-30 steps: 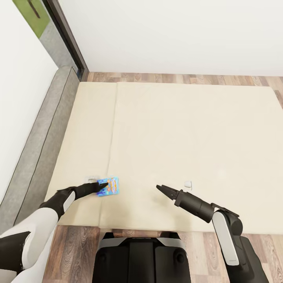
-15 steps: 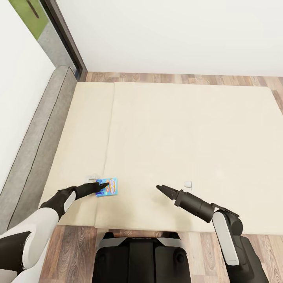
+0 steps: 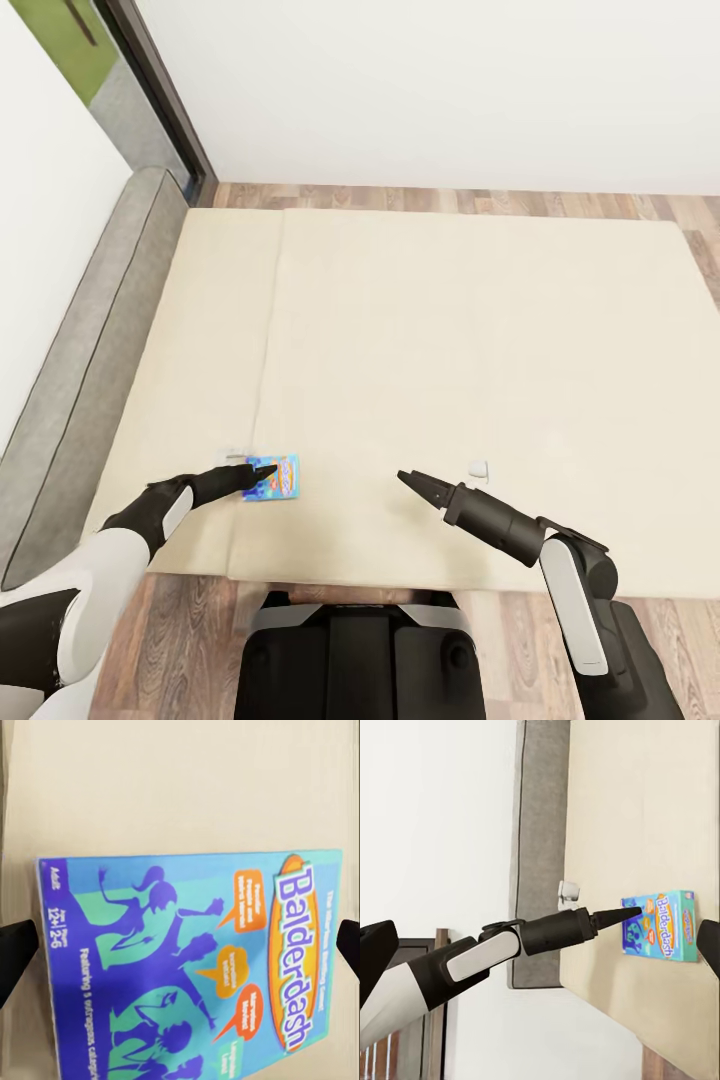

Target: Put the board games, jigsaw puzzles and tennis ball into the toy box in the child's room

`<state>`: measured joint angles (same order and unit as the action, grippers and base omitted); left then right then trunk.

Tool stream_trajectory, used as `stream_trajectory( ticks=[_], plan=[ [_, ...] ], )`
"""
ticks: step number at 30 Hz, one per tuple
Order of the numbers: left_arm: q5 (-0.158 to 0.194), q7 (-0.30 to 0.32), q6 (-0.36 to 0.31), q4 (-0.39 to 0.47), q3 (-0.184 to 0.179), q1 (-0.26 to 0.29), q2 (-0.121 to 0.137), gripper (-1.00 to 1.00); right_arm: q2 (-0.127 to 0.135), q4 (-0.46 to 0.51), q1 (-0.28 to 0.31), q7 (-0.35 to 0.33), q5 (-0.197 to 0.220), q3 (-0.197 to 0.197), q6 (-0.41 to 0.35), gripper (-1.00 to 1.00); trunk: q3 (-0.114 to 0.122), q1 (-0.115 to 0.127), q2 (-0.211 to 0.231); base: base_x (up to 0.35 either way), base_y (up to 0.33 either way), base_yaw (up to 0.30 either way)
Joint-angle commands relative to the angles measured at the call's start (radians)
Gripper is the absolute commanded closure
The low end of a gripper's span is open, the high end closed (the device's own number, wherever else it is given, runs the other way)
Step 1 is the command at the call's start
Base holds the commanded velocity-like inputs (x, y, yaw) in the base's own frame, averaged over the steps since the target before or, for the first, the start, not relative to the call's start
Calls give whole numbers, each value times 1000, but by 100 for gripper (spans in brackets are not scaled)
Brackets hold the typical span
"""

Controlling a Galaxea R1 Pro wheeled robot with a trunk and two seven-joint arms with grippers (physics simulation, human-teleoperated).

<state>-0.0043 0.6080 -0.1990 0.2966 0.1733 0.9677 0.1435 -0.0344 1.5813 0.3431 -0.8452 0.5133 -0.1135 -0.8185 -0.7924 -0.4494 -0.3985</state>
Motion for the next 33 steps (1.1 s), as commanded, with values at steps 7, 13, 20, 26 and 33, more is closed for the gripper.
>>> stream_trajectory(
  ticks=[7,13,20,26,33],
  plan=[
    [0,6,-10,1,8,0,-1,-100,-1,0,1,-3,1,-2,-5,-100,-1,-1,-1,-5,-171,0],
    [0,6,-11,1,8,0,-3,-100,0,0,1,-4,1,-3,-5,-100,-1,-1,-1,-1,-119,0],
    [-2,6,-11,1,8,0,-7,-100,0,0,1,-5,1,-4,-5,-100,-1,-1,-1,0,-158,0],
    [-1,3,-13,1,8,0,-8,-100,1,0,1,-5,1,-4,-5,-100,-1,-1,-1,0,-99,0],
    [0,-20,-13,1,8,0,-10,-100,1,0,1,-5,1,-5,-5,-100,-1,-1,-1,-2,-206,0]
  ],
)
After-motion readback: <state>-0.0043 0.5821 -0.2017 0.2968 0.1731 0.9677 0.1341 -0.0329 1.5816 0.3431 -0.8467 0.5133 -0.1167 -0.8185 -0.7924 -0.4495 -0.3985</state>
